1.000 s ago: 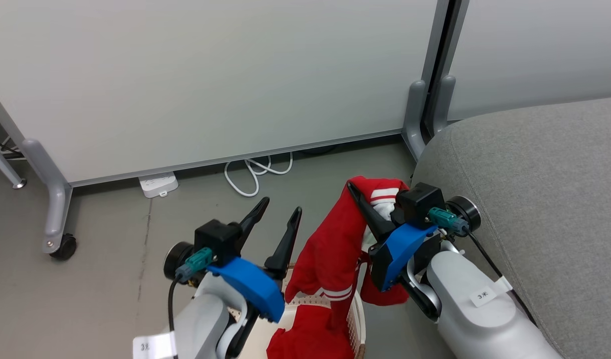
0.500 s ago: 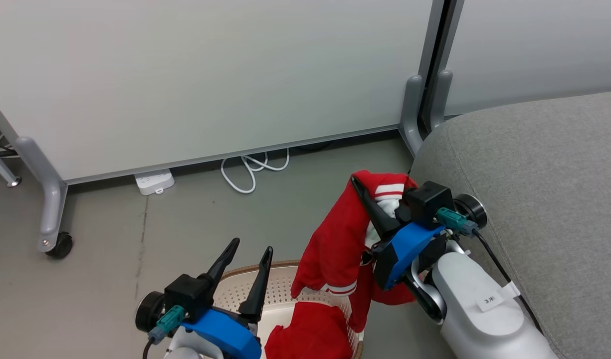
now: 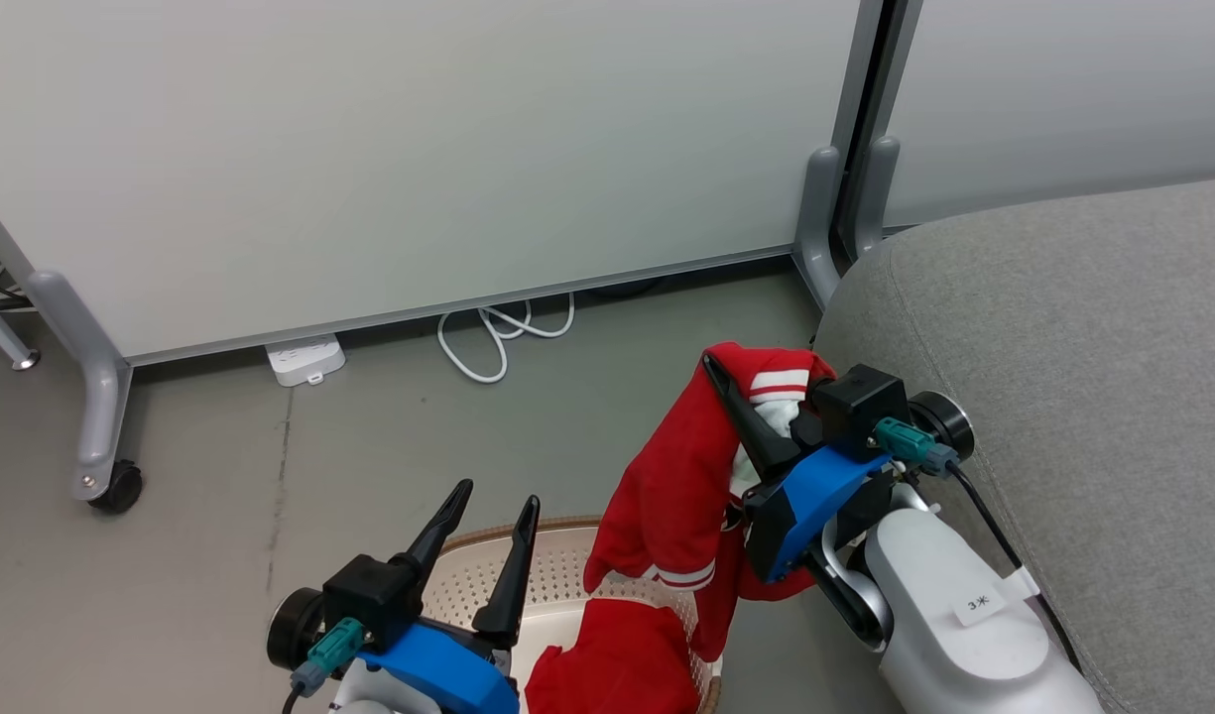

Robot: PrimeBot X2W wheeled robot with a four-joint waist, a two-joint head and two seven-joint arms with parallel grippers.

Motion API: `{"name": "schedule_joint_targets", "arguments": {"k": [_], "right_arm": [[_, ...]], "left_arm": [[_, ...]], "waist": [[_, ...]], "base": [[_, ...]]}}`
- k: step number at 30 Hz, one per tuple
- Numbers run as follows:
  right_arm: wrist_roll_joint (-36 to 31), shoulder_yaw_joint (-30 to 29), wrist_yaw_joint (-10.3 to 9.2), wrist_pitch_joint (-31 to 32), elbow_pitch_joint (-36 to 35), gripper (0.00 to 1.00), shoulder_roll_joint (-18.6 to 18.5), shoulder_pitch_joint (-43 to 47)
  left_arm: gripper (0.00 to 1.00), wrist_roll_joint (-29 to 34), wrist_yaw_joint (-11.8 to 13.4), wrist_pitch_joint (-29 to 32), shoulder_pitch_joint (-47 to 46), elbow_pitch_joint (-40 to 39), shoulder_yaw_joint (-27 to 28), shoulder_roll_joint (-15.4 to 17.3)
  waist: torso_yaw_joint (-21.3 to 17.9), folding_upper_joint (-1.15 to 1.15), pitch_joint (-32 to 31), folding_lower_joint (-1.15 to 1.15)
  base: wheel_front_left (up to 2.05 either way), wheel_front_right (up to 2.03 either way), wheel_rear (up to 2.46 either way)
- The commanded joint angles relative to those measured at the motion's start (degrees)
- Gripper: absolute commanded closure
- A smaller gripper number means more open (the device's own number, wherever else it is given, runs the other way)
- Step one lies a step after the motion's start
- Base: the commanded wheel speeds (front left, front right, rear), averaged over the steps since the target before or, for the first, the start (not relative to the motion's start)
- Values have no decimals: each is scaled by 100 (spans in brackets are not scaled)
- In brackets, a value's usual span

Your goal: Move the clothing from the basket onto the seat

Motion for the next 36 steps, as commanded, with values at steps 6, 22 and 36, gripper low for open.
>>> {"name": "schedule_joint_targets", "arguments": {"k": [6,22,36], "right_arm": [[24,52,3,37,-102,100,-16,80],[52,57,3,56,-100,100,-14,96],[83,0,2,-19,-151,100,-13,155]], "left_arm": [[0,42,-14,-25,55,-64,17,27],[0,117,-14,-21,-86,-194,-47,69],[0,129,-14,-22,-191,-213,-142,156]], "waist": [[-204,0,7,0],[-1727,0,180,0],[-2681,0,357,0]], "base": [[0,0,0],[0,0,0],[0,0,0]]}}
